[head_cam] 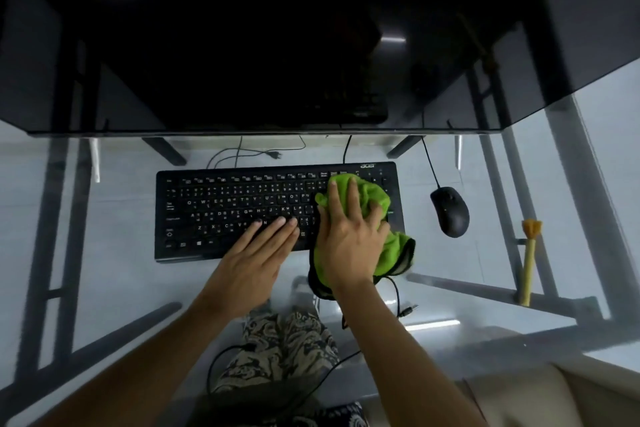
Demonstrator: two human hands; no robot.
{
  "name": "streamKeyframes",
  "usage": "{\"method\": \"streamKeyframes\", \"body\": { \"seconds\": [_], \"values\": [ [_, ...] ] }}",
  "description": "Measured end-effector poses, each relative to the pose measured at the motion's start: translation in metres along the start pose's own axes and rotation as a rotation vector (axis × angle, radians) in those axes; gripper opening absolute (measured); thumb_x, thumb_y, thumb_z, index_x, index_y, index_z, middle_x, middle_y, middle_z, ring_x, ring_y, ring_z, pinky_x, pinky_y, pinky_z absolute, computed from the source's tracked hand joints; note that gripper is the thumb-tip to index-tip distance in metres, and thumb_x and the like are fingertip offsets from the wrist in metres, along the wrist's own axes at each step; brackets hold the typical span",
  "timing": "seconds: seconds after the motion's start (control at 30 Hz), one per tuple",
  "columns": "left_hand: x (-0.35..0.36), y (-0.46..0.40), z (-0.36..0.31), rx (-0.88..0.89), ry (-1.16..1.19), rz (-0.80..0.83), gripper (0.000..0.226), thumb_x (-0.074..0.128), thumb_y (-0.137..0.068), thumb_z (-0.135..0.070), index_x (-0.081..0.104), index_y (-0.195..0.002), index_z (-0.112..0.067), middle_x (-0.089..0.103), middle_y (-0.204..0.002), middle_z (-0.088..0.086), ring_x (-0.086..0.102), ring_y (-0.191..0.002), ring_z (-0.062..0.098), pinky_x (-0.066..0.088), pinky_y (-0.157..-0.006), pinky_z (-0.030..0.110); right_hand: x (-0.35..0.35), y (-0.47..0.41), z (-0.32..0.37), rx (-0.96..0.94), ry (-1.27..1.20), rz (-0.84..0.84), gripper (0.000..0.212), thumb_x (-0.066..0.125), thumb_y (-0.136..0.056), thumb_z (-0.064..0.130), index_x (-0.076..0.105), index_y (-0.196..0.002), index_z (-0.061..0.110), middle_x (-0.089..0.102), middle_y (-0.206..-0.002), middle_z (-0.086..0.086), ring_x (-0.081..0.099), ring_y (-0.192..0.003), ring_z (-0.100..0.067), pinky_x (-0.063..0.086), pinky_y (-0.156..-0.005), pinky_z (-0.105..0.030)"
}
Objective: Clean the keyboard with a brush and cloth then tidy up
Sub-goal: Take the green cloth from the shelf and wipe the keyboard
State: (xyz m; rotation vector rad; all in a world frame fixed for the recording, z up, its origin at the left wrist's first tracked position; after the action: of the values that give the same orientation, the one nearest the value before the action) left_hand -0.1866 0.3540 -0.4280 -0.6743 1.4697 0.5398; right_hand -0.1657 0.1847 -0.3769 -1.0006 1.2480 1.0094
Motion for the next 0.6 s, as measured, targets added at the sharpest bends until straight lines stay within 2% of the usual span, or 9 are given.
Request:
{"method": "streamKeyframes", "body": {
  "seconds": [0.07, 0.13, 0.17, 0.23, 0.3, 0.33, 0.4, 0.47, 0.6],
  "values": [
    [0.001, 0.002, 0.002, 0.005, -0.006, -0.004, 0.065, 0.039, -0.086, -0.009, 0.025, -0.149, -0.007, 0.024, -0.157, 0.008, 0.022, -0.145, 0.024, 0.019, -0.116, 0.046, 0.000, -0.002, 0.003, -0.166, 0.023, -0.020, 0.048, 0.062, -0.089, 0.031, 0.055, -0.136, 0.022, 0.057, -0.138, -0.010, 0.057, -0.104, -0.042, 0.051, -0.077, -0.045],
    [0.002, 0.003, 0.004, 0.011, -0.009, -0.010, 0.073, 0.040, -0.079, -0.003, 0.025, -0.150, -0.006, 0.022, -0.158, 0.008, 0.021, -0.146, 0.023, 0.018, -0.117, 0.045, 0.000, -0.014, -0.017, -0.328, 0.065, -0.005, 0.054, 0.069, -0.085, 0.024, 0.054, -0.137, 0.022, 0.058, -0.136, -0.010, 0.058, -0.104, -0.042, 0.055, -0.078, -0.047],
    [0.002, 0.003, 0.004, 0.011, -0.006, -0.015, 0.074, 0.039, -0.077, -0.001, 0.024, -0.150, -0.006, 0.022, -0.158, 0.008, 0.020, -0.146, 0.023, 0.018, -0.117, 0.045, 0.000, -0.023, -0.033, -0.335, 0.077, 0.002, 0.056, 0.068, -0.086, 0.022, 0.052, -0.139, 0.023, 0.058, -0.137, -0.010, 0.058, -0.104, -0.042, 0.056, -0.077, -0.047],
    [0.002, 0.003, 0.003, 0.007, 0.017, -0.018, 0.075, 0.036, -0.077, 0.001, 0.022, -0.150, -0.006, 0.021, -0.158, 0.008, 0.021, -0.146, 0.023, 0.020, -0.116, 0.046, -0.004, -0.041, -0.060, -0.184, 0.032, -0.019, 0.047, 0.059, -0.092, 0.026, 0.051, -0.139, 0.023, 0.058, -0.136, -0.009, 0.056, -0.100, -0.040, 0.054, -0.073, -0.044],
    [0.001, 0.002, 0.002, 0.003, 0.030, -0.012, 0.074, 0.033, -0.079, 0.001, 0.019, -0.151, -0.006, 0.021, -0.157, 0.009, 0.021, -0.145, 0.023, 0.020, -0.116, 0.046, -0.004, -0.052, -0.065, -0.007, -0.039, -0.045, 0.039, 0.051, -0.097, 0.030, 0.055, -0.135, 0.023, 0.059, -0.134, -0.010, 0.054, -0.096, -0.039, 0.051, -0.071, -0.042],
    [0.001, 0.002, 0.002, 0.000, 0.030, -0.014, 0.073, 0.032, -0.080, 0.001, 0.019, -0.151, -0.006, 0.022, -0.157, 0.009, 0.022, -0.145, 0.023, 0.021, -0.116, 0.045, -0.003, -0.056, -0.057, -0.008, -0.042, -0.035, 0.039, 0.051, -0.097, 0.030, 0.055, -0.135, 0.023, 0.059, -0.134, -0.009, 0.054, -0.098, -0.038, 0.051, -0.073, -0.043],
    [0.002, 0.002, 0.004, -0.031, 0.039, -0.021, 0.070, 0.034, -0.083, 0.000, 0.019, -0.151, -0.005, 0.024, -0.157, 0.010, 0.023, -0.144, 0.023, 0.021, -0.116, 0.044, -0.003, -0.056, -0.038, -0.195, -0.002, -0.015, 0.040, 0.055, -0.095, 0.030, 0.055, -0.135, 0.025, 0.058, -0.136, -0.009, 0.055, -0.103, -0.038, 0.052, -0.078, -0.043],
    [0.001, 0.002, 0.007, -0.072, 0.068, -0.027, 0.063, 0.037, -0.089, -0.006, 0.021, -0.150, -0.005, 0.027, -0.156, 0.011, 0.026, -0.143, 0.024, 0.021, -0.116, 0.042, -0.004, -0.061, -0.044, -0.354, 0.023, -0.002, 0.041, 0.058, -0.094, 0.032, 0.055, -0.135, 0.026, 0.060, -0.134, -0.008, 0.056, -0.101, -0.038, 0.053, -0.076, -0.042],
    [0.000, 0.001, 0.007, -0.083, 0.077, -0.022, 0.058, 0.042, -0.092, -0.008, 0.028, -0.148, -0.004, 0.030, -0.154, 0.011, 0.029, -0.143, 0.024, 0.021, -0.117, 0.042, -0.011, -0.085, -0.101, -0.347, -0.001, 0.079, 0.041, 0.041, -0.099, 0.041, 0.051, -0.138, 0.031, 0.056, -0.139, -0.003, 0.056, -0.107, -0.038, 0.052, -0.083, -0.046]
  ]
}}
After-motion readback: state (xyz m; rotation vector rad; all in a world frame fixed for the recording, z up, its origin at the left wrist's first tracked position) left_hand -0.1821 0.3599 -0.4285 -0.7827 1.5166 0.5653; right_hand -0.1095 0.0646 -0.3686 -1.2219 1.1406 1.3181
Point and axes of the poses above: each hand's wrist, its own y-axis away from the middle knuckle, its own x-axis out of the palm, z = x × y, the point moved 2 cm from there along -y, towards the middle knuckle
